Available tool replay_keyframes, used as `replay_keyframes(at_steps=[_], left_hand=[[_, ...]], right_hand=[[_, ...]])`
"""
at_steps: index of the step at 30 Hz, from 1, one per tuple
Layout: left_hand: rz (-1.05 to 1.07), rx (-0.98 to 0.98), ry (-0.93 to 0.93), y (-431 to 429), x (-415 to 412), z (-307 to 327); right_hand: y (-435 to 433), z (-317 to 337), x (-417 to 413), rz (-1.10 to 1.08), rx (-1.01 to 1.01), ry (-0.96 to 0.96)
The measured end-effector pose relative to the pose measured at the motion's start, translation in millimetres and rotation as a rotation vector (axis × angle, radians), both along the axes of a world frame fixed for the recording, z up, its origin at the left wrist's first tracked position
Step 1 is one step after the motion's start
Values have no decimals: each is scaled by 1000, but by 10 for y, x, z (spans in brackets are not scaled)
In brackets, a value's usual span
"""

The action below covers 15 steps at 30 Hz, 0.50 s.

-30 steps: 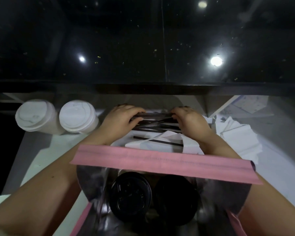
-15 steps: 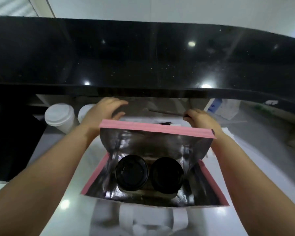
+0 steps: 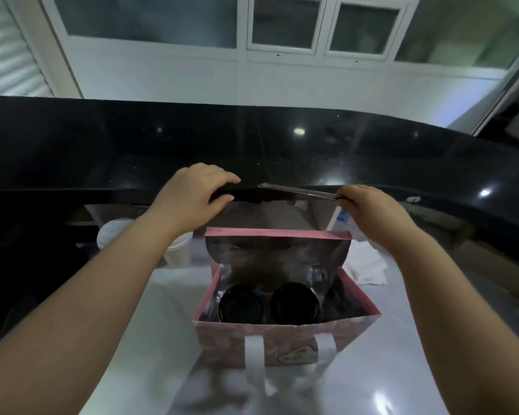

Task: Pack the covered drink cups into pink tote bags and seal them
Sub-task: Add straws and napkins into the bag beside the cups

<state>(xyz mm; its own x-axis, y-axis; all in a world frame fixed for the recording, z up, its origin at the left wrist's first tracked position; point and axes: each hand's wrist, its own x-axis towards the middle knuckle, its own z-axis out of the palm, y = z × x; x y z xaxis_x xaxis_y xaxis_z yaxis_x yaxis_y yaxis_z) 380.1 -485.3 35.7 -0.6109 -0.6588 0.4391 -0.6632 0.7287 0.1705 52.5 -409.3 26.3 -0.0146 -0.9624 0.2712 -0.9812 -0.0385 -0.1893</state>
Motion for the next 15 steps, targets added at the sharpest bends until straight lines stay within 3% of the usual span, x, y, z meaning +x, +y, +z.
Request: replay_keyframes(at_steps=[8, 15], left_hand=[[-72, 51, -26, 390, 267, 105], [-105, 82, -3, 731, 321, -30]], right_hand=[[682, 390, 463, 17, 96, 3], [895, 422, 1009, -118, 389, 360]])
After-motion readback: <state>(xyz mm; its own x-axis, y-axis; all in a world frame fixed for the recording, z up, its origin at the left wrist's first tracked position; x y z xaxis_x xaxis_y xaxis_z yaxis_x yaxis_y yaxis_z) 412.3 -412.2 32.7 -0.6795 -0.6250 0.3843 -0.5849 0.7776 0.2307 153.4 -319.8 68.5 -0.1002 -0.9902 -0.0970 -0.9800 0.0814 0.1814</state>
